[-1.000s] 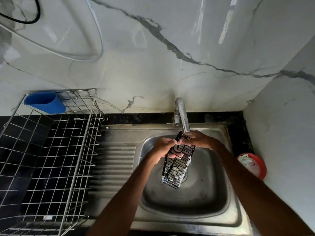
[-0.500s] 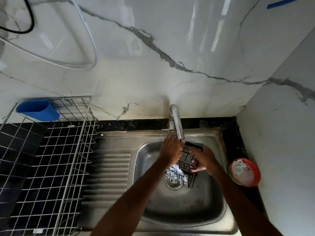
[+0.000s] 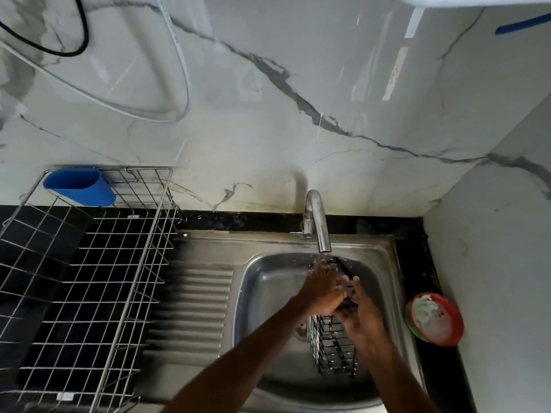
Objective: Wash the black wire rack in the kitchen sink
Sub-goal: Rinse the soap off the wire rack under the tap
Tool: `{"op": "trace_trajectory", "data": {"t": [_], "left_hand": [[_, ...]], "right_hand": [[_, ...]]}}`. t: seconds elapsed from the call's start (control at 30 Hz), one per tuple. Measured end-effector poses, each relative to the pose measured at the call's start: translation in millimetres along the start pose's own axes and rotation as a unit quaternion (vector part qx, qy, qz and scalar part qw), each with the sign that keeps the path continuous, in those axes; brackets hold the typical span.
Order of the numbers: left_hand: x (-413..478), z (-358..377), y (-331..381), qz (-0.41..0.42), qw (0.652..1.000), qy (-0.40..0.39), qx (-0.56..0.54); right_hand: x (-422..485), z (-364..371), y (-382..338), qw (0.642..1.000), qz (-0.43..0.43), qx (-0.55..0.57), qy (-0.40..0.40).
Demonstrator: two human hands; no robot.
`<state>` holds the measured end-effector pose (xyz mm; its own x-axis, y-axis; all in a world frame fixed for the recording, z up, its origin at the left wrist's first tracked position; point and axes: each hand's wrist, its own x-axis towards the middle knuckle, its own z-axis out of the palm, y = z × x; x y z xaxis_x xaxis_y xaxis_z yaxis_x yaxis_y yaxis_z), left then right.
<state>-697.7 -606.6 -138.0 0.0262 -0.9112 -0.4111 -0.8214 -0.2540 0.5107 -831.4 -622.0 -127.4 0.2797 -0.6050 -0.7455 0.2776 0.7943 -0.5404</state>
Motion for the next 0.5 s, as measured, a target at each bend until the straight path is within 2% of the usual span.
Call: {"op": "trace_trajectory", "data": {"t": [0.13, 0.23, 0.3, 0.4, 0.5], "left_hand": [[14.4, -13.2, 7.9, -0.093, 0.993, 0.021, -0.068], [21.5, -34.0, 11.2, -0.115, 0.989, 0.018, -0.087], [34.8, -37.2, 2.2, -0.111, 0.993, -0.017, -0.048], [61.0, -34.6, -26.9, -0.152, 0.988, 0.003, -0.035], [66.4, -37.3, -34.4, -0.127, 0.99, 0.012, 0.064]], "right_hand": [[-1.1, 4.1, 4.6, 0.996, 0.018, 0.066, -0.056], [-5.0, 17.1, 1.5, 0.992, 0.003, 0.113, -0.063], [-6.6, 22.6, -0.1, 0.988, -0.002, 0.137, -0.075], [-6.7, 22.3, 1.8, 0.985, 0.005, 0.148, -0.087], [-6.7, 20.3, 3.6, 0.983, 0.006, 0.154, -0.1]]}}
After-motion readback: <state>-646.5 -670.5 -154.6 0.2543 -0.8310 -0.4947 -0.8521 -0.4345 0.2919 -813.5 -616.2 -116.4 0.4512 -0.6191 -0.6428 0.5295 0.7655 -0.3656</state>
